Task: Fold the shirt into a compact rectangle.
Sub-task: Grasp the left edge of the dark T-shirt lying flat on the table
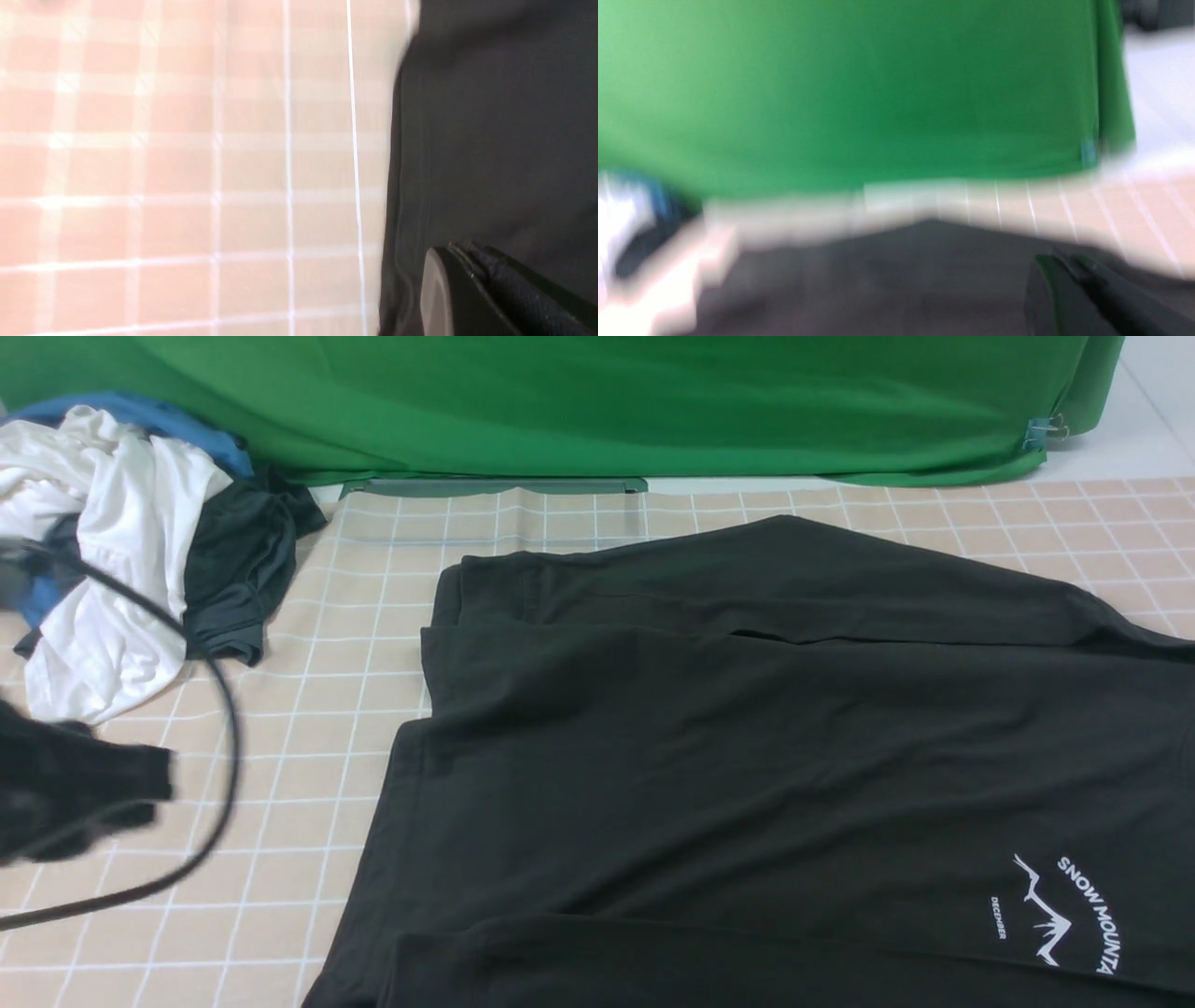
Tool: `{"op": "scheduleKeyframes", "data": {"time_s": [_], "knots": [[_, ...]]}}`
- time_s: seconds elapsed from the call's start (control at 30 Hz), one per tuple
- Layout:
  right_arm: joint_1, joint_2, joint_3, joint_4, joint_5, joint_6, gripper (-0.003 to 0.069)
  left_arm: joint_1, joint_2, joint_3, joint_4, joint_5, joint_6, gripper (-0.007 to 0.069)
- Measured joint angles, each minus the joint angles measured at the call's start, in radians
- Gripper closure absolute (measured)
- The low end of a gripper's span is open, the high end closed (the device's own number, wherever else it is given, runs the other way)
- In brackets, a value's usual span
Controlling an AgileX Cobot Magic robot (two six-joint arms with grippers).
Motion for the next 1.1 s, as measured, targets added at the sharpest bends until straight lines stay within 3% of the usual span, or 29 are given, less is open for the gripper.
{"op": "scheduleKeyframes", "data": {"time_s": [0.1,0.17,0.33,0.47,0.57,0.9,1.0,1.1], "knots": [[0.095,0.167,-0.117,0.000,0.252,-0.066,0.0619,-0.075,0.142,0.000,-0.022,-0.007,0.032,0.0609],[0.160,0.267,-0.158,0.004,0.341,-0.102,0.0620,-0.187,0.225,0.000,0.023,-0.032,-0.017,0.0609],[0.293,0.385,-0.163,0.020,0.377,-0.117,0.0620,-0.405,0.379,0.000,0.149,-0.085,-0.190,0.0609],[0.364,0.420,-0.163,0.023,0.348,-0.113,0.0620,-0.479,0.468,0.000,0.163,-0.156,-0.222,0.0599],[0.390,0.424,-0.164,0.025,0.314,-0.109,0.0620,-0.489,0.519,0.000,0.165,-0.191,-0.225,0.0552],[0.402,0.424,-0.167,0.027,0.271,-0.084,0.0620,-0.490,0.592,-0.001,0.169,-0.233,-0.225,0.0192],[0.402,0.424,-0.168,0.029,0.264,-0.084,0.0620,-0.490,0.593,-0.001,0.154,-0.239,-0.225,0.0152],[0.402,0.424,-0.168,0.029,0.258,-0.083,0.0620,-0.490,0.593,-0.001,0.131,-0.243,-0.197,0.0163]]}}
